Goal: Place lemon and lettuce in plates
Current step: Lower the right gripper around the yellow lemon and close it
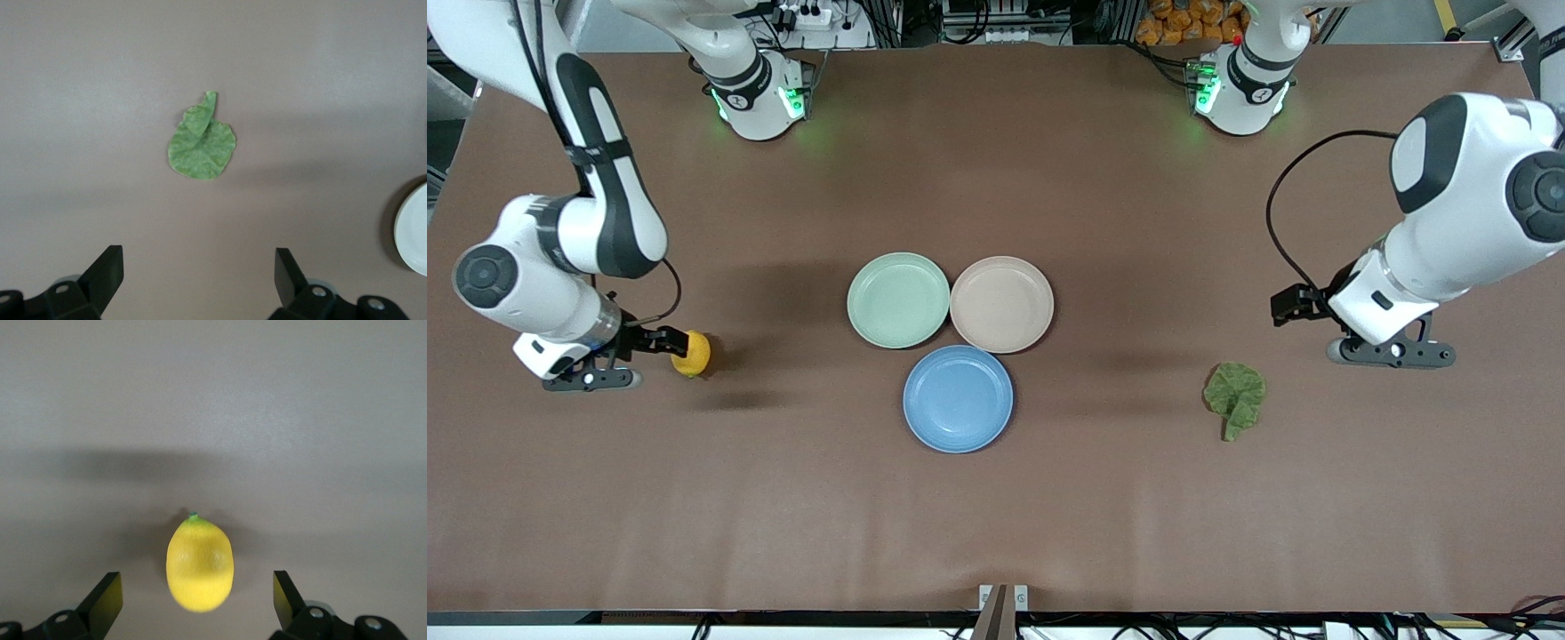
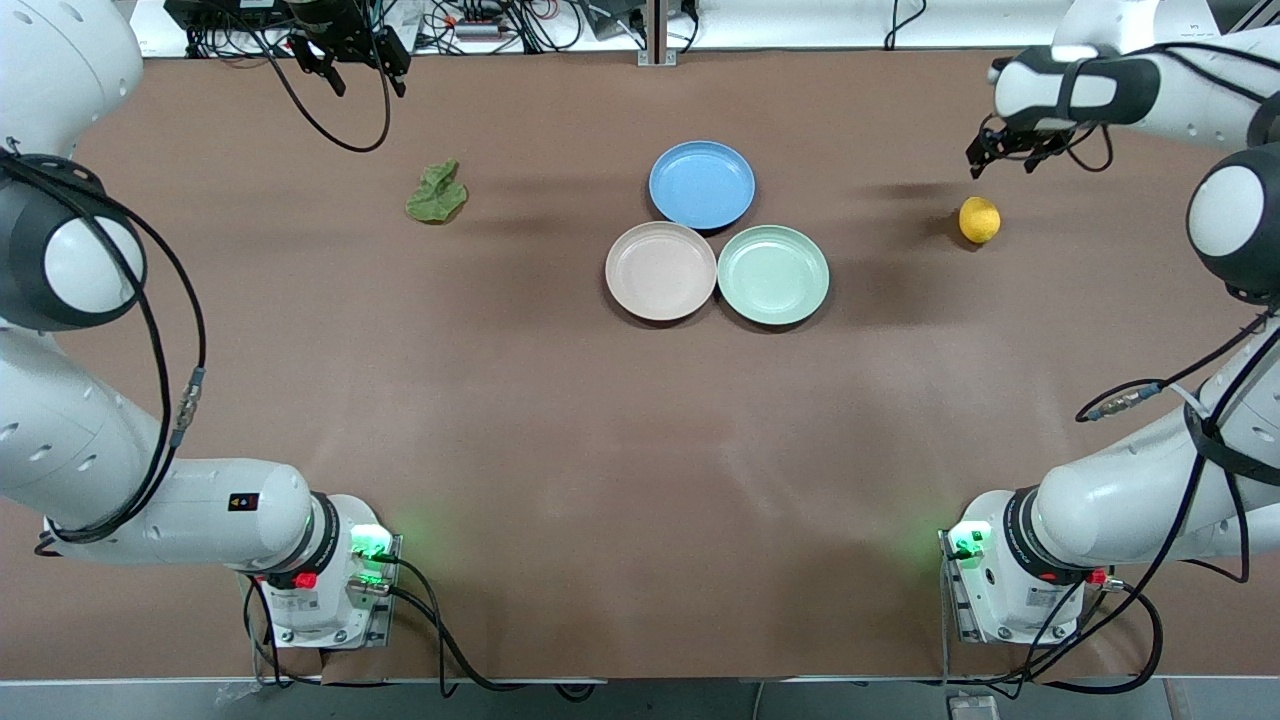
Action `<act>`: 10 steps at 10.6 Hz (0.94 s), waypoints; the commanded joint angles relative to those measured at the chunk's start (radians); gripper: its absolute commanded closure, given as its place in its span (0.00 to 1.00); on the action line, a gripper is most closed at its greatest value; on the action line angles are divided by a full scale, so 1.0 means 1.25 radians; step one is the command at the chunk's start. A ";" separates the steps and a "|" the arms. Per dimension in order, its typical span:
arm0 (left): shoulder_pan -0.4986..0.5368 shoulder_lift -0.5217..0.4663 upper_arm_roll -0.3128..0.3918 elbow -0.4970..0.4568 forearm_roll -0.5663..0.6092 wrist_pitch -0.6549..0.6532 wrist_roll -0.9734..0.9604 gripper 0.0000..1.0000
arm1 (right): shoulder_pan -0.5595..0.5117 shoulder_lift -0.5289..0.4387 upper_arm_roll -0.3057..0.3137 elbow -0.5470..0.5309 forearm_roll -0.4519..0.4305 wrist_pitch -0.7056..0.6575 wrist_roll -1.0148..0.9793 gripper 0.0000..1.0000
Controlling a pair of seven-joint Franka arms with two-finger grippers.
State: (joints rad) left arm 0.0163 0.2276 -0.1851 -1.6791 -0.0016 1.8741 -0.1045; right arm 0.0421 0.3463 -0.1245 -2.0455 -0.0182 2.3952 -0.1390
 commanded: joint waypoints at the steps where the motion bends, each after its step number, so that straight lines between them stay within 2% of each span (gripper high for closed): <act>1: 0.002 0.034 0.000 0.007 -0.007 0.029 -0.003 0.00 | -0.023 0.026 0.014 -0.053 0.004 0.103 -0.015 0.00; 4: 0.016 0.045 0.005 0.012 -0.005 0.035 -0.012 0.00 | -0.025 0.055 0.014 -0.079 0.008 0.164 -0.014 0.00; 5: 0.022 0.046 0.005 0.012 0.004 0.049 -0.017 0.00 | -0.028 0.070 0.014 -0.094 0.010 0.214 -0.013 0.00; 7: 0.032 0.051 0.002 0.013 -0.002 0.100 -0.021 0.00 | -0.026 0.081 0.019 -0.100 0.012 0.233 -0.004 0.01; 8: 0.029 0.068 0.001 0.014 -0.007 0.126 -0.029 0.00 | -0.028 0.081 0.027 -0.100 0.013 0.233 -0.002 0.14; 9: 0.020 0.100 -0.003 0.026 -0.011 0.157 -0.058 0.00 | -0.026 0.081 0.031 -0.100 0.013 0.229 0.008 0.37; 10: -0.005 0.129 -0.005 0.029 -0.002 0.181 -0.088 0.00 | -0.028 0.080 0.039 -0.099 0.013 0.223 0.018 0.67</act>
State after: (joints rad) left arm 0.0451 0.3218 -0.1849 -1.6739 -0.0016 2.0580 -0.1576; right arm 0.0290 0.4559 -0.1053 -2.1619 -0.0135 2.6729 -0.1314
